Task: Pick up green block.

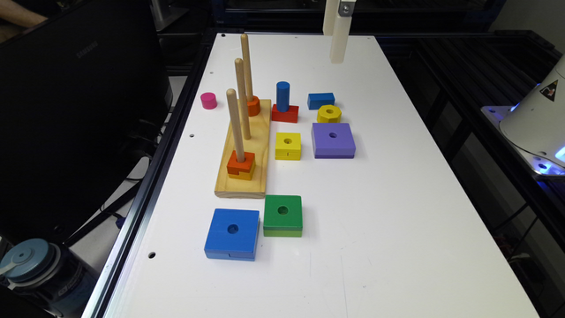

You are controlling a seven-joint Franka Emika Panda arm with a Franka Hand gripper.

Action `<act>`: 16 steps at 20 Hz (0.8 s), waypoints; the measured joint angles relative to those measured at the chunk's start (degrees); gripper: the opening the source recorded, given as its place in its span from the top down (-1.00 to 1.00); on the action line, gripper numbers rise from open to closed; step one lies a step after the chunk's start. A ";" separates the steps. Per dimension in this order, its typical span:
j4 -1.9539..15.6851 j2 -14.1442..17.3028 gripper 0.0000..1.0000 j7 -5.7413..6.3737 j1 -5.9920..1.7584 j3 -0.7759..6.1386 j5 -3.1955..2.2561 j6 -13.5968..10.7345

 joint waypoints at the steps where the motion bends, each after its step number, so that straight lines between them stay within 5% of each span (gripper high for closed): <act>1: 0.00 0.00 -1.00 0.00 0.00 0.00 0.00 0.00; 5: 0.02 0.00 -1.00 0.01 0.00 0.11 0.00 0.29; 16: 3.28 2.96 -1.00 1.53 0.00 2.07 -0.01 0.96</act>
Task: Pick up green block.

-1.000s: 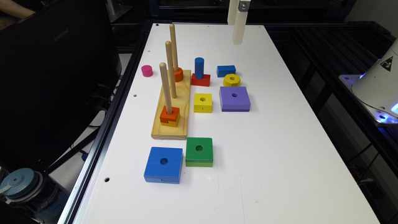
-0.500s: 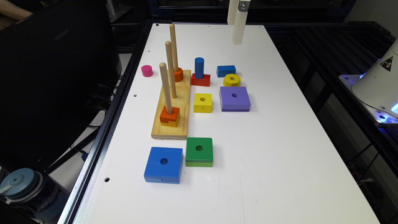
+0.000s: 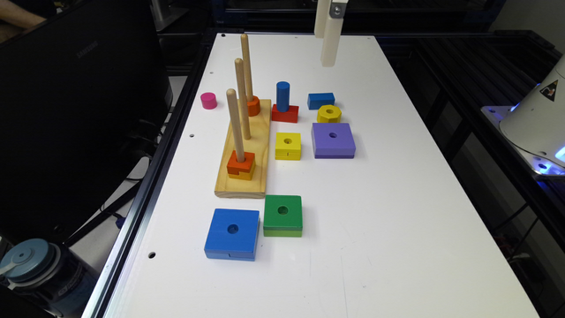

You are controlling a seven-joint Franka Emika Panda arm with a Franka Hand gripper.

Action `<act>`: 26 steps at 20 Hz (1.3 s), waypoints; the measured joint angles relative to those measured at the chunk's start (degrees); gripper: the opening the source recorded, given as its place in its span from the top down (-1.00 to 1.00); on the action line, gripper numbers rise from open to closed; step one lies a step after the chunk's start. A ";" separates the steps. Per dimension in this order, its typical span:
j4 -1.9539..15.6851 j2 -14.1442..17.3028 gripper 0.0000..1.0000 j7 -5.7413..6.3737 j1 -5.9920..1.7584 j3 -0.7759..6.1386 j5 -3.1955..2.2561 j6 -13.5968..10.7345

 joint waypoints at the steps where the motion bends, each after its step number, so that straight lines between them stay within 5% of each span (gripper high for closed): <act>1: 0.52 0.51 -1.00 0.31 0.00 0.26 -0.06 0.00; 7: 2.24 2.29 -1.00 1.97 -0.01 1.80 -0.17 0.00; 12: 3.92 3.62 -1.00 4.65 0.00 4.36 -0.36 0.01; 19: 7.46 7.25 -1.00 9.45 0.01 7.86 -2.44 0.01; 22: 8.18 8.06 -1.00 10.16 -0.04 8.23 -3.12 0.01; 26: 8.37 8.18 -1.00 10.21 -0.11 8.34 -3.22 0.01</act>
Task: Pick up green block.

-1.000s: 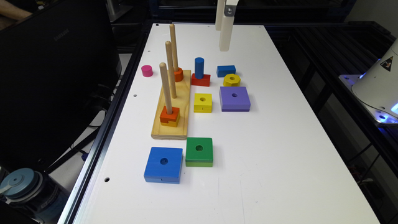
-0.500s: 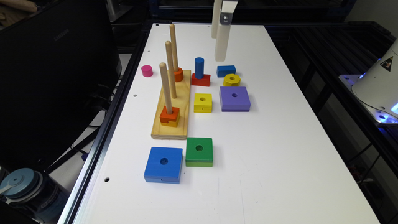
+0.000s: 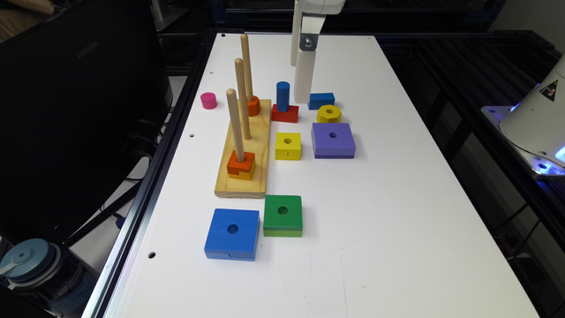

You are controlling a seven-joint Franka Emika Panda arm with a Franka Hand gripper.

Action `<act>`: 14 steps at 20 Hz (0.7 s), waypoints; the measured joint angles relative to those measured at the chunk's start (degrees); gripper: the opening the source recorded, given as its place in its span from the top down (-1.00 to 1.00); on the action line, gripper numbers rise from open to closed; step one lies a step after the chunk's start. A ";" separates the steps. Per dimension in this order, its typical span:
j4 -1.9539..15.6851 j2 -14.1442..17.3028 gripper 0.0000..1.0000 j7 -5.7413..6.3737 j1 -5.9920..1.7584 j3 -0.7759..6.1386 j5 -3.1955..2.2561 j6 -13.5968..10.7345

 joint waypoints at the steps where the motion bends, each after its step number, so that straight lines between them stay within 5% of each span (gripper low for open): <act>1: 0.30 0.17 -1.00 0.29 0.01 0.28 -0.02 0.00; 6: 1.85 1.77 -1.00 2.60 0.17 2.14 -0.67 0.00; 12: 3.26 3.28 -1.00 7.16 0.22 5.72 -2.32 -0.01; 14: 4.37 4.35 -1.00 8.64 0.25 6.63 -3.36 -0.01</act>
